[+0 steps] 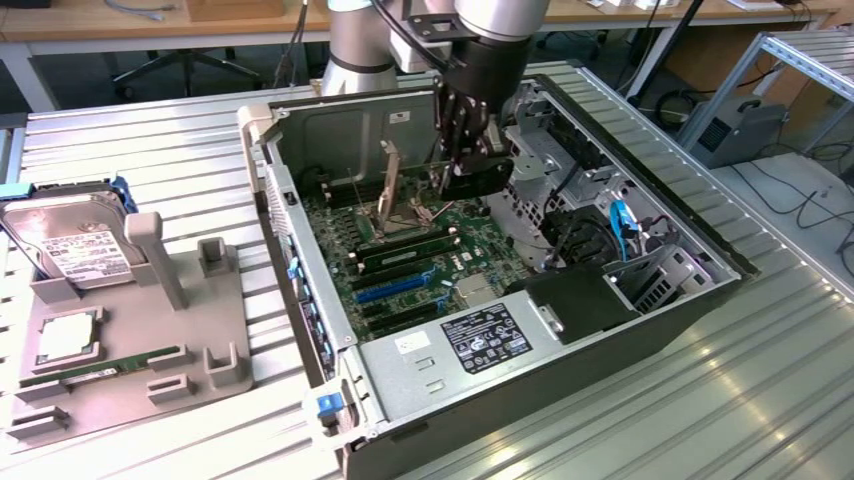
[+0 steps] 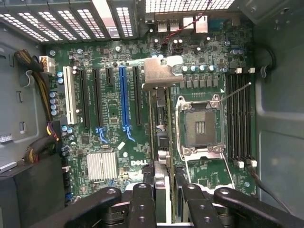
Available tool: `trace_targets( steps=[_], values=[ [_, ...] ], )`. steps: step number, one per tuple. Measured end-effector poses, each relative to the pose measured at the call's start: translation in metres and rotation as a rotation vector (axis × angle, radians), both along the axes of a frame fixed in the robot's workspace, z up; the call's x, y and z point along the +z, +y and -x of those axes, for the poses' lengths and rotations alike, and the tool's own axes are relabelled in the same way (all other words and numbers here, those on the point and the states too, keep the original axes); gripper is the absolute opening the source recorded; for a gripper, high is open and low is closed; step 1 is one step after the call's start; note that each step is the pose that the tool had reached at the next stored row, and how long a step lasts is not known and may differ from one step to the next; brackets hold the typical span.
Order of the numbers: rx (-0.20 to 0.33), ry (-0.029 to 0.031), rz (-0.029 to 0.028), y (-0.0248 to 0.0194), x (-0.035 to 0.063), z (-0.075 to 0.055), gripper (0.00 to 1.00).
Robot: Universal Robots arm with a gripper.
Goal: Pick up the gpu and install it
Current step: 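Insert the gpu into the slot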
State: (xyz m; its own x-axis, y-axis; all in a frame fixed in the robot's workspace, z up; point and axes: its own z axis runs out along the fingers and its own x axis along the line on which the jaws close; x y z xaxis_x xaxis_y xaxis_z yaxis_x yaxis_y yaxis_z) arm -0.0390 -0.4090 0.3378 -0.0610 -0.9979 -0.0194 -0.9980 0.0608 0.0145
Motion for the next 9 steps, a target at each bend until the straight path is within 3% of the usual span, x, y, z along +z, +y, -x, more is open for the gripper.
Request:
trace_targets(
  steps=[9],
  values=[
    [0.000,0.0000,-0.0001,-0.0029,-0.0004,0.0005,0.27]
  ],
)
